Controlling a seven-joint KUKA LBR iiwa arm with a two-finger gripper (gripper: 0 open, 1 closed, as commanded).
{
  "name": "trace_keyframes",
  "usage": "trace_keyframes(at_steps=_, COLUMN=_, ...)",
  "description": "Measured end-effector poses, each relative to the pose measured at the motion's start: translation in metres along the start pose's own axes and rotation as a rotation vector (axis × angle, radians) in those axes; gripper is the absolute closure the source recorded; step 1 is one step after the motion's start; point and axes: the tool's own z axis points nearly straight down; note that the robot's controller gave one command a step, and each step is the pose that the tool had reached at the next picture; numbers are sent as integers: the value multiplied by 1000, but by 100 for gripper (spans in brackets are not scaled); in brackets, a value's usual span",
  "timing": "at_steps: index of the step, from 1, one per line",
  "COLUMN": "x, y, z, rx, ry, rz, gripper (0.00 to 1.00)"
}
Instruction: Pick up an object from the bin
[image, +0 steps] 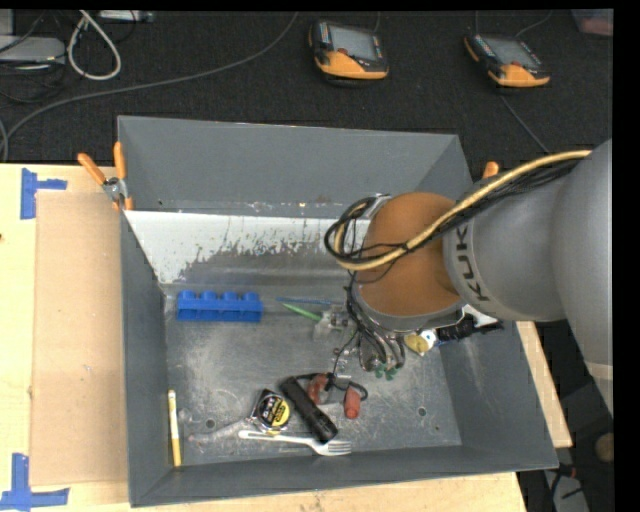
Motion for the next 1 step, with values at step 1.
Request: trace_keyframes(at_steps=1, x=-3, y=0, z=19, rx=0, ry=-1, rz=-1, gripper=0)
